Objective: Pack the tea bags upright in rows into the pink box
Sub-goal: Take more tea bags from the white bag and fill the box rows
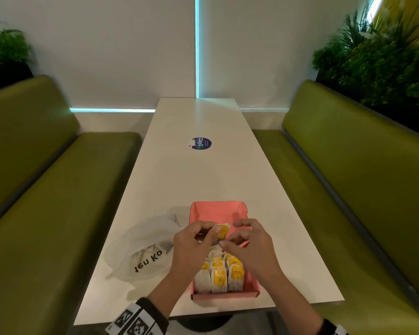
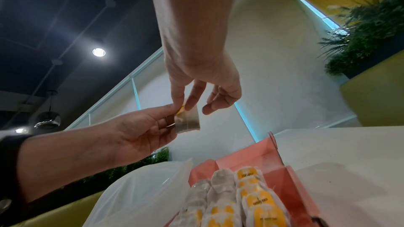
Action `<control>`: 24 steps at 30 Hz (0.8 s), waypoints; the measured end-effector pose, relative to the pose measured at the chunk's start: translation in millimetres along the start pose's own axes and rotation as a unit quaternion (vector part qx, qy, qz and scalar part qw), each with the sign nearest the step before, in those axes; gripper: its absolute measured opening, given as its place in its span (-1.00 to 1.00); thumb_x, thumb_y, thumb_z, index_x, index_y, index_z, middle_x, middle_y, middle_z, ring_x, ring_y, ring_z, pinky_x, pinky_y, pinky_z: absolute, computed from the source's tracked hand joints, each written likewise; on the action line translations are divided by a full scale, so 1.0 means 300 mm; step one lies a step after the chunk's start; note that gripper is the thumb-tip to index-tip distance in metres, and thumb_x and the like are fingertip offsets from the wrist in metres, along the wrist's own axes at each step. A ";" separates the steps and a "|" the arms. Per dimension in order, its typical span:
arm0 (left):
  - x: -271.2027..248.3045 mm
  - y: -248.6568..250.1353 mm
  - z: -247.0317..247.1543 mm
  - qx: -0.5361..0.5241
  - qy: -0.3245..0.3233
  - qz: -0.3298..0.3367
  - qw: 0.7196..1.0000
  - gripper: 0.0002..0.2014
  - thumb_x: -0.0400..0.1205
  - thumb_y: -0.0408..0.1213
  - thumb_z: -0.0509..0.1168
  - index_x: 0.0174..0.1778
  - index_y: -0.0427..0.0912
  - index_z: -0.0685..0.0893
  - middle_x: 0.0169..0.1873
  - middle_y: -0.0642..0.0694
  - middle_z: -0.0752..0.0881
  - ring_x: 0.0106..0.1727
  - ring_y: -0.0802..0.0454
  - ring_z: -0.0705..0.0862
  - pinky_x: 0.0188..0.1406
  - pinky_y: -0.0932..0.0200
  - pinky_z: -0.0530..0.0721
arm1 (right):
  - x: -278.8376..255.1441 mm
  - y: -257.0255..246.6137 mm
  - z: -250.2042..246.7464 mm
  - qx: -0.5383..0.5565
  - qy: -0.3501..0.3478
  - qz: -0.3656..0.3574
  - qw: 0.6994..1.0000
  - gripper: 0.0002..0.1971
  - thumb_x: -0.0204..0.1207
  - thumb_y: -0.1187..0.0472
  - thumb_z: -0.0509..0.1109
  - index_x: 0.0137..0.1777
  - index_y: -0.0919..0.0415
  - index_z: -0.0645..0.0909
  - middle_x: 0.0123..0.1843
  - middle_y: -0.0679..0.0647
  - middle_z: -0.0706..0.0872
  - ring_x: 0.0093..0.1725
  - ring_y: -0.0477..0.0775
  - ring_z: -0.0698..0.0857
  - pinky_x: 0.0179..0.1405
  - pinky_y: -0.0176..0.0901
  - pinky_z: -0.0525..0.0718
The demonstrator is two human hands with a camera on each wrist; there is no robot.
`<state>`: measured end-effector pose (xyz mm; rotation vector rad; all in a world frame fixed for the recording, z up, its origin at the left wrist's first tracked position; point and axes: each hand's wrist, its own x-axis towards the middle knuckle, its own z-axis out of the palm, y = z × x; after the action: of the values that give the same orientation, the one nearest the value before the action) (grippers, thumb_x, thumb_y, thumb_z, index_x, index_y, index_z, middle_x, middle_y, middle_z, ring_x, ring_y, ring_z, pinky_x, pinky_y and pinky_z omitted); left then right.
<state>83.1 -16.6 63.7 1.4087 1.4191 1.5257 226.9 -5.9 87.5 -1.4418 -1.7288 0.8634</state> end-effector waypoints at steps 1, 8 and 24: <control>0.001 -0.003 -0.001 -0.002 -0.005 0.001 1.000 -0.86 0.50 -0.36 0.45 -0.20 0.01 0.77 -0.33 0.09 0.81 -0.26 0.28 0.73 -0.23 0.49 0.61 | 0.005 -0.004 -0.011 0.013 0.009 0.001 1.000 -0.87 0.29 0.18 0.63 -0.28 0.05 0.71 0.07 -0.17 0.56 -0.19 -0.16 0.67 -0.21 -0.57 0.55; -0.004 -0.033 0.025 0.010 -0.066 0.010 0.998 -0.83 0.48 -0.30 0.48 -0.20 0.12 0.74 -0.29 0.19 0.79 -0.24 0.29 0.71 -0.20 0.44 0.62 | 0.039 -0.004 -0.077 -0.041 -0.111 0.007 0.993 -0.77 0.39 0.27 0.53 -0.09 -0.08 0.63 -0.23 -0.16 0.68 -0.34 -0.22 0.59 -0.29 -0.45 0.62; -0.075 -0.127 0.116 0.481 -0.293 0.060 0.824 -0.61 0.54 -0.13 0.29 0.31 0.03 0.50 0.36 0.08 0.50 0.37 0.02 0.42 0.36 0.10 0.28 | -0.006 0.162 -0.128 -0.034 -0.122 0.186 0.974 -0.83 0.33 0.29 0.57 -0.22 0.22 0.61 -0.21 0.12 0.73 -0.33 -0.07 0.67 -0.38 -0.34 0.63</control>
<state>113.3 -18.5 16.2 2.3045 1.7463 0.2327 284.4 1.6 66.2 -1.8050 -1.6998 1.2328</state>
